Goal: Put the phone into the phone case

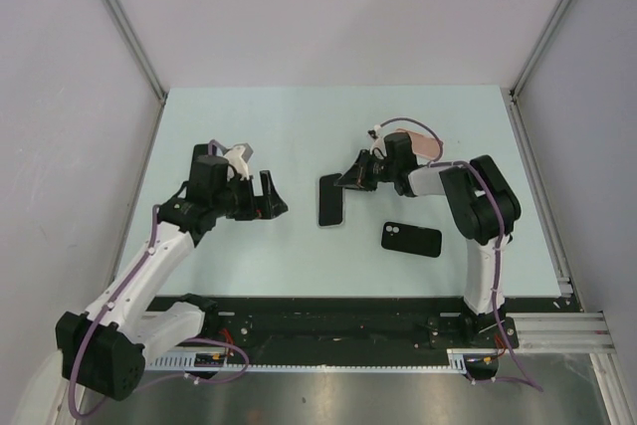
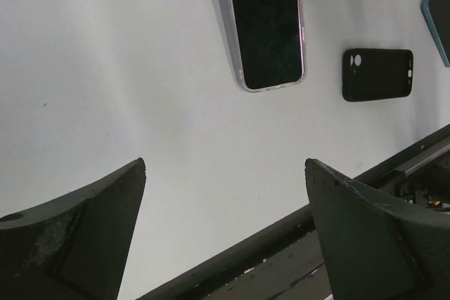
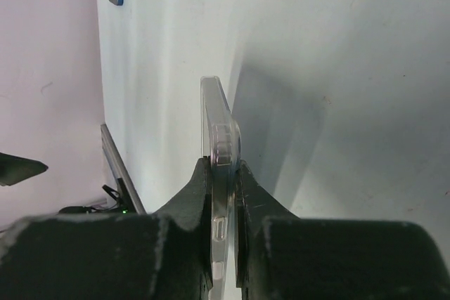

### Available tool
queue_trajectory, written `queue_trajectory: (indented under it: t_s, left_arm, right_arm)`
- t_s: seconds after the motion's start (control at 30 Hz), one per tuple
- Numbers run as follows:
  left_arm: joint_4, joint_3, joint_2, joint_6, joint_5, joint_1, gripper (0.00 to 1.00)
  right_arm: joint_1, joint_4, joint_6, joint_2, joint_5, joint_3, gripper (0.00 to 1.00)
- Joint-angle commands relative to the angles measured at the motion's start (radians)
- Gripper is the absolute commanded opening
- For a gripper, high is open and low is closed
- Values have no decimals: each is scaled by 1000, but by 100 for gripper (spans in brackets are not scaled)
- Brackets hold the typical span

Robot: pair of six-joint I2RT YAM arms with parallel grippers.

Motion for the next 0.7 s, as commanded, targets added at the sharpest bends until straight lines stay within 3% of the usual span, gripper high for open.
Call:
queue_trajectory:
  t_s: [0.0, 0.2, 0.4, 0.67]
  left_arm:
    - [-27, 5, 46, 22, -20, 4, 98]
    - [-12, 8, 64, 29, 23, 4, 98]
    - [-9, 1, 49, 26, 9, 4, 98]
    - [-11, 10, 53, 23, -22, 4, 98]
  right_arm:
    - [-20, 33, -21, 64, 11, 49, 0]
    - [-38, 30, 3, 107, 83, 75, 15]
    - [-48, -22, 15, 105, 103, 104, 43]
    - [-61, -263, -93, -8, 204, 138, 54]
